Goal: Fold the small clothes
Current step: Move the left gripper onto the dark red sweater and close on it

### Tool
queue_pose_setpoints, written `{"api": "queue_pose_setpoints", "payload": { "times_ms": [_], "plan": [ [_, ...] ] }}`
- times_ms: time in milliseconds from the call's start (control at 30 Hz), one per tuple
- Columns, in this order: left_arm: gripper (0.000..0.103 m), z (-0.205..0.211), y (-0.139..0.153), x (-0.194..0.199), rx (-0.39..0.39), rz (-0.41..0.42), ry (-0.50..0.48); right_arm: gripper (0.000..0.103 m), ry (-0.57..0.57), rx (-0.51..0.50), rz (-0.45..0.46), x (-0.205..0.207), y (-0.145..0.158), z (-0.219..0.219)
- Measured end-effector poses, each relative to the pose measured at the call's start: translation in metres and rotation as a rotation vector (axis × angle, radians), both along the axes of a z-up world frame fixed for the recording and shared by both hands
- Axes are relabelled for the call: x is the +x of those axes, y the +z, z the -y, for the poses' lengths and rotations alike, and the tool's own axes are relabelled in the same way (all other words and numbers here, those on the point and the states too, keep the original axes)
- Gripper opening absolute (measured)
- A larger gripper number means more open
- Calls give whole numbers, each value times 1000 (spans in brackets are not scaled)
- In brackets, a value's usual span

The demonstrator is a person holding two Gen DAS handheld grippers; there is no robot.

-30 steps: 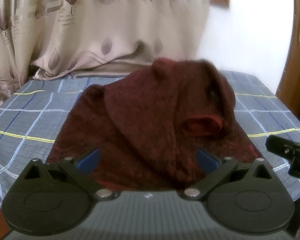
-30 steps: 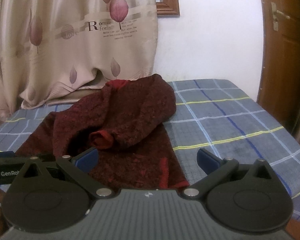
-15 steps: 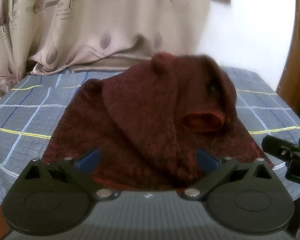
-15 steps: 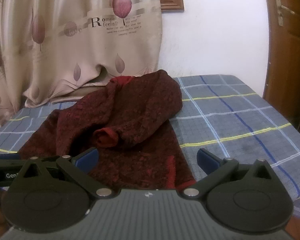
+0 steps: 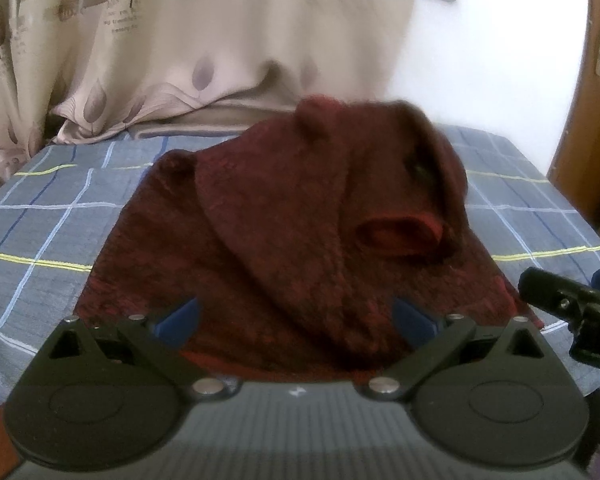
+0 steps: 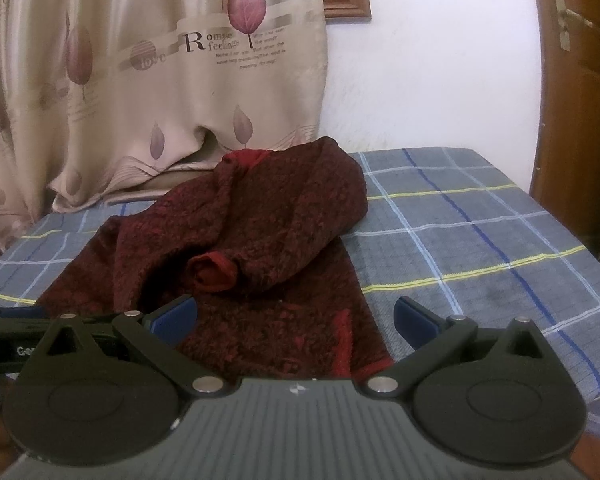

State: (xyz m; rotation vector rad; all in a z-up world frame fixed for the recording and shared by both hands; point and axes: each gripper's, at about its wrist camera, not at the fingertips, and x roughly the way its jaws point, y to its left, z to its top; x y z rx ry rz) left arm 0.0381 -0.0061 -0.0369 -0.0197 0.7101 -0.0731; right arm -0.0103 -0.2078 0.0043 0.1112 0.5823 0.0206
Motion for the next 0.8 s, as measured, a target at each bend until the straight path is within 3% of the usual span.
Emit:
{"api": "queue_pose_setpoints", "payload": {
  "times_ms": [200,567,800],
  "plan": [
    [103,-1,-2,2,-14,-18,-2,103,-4,3,-1,-1,-1,0],
    [103,-18,-11,15,-138,-98,11,103,-24,14,8,-6,5,7],
    [103,-17,-21,27,-172,-149,11,103,-17,20,0,-2,2,7]
  ]
}}
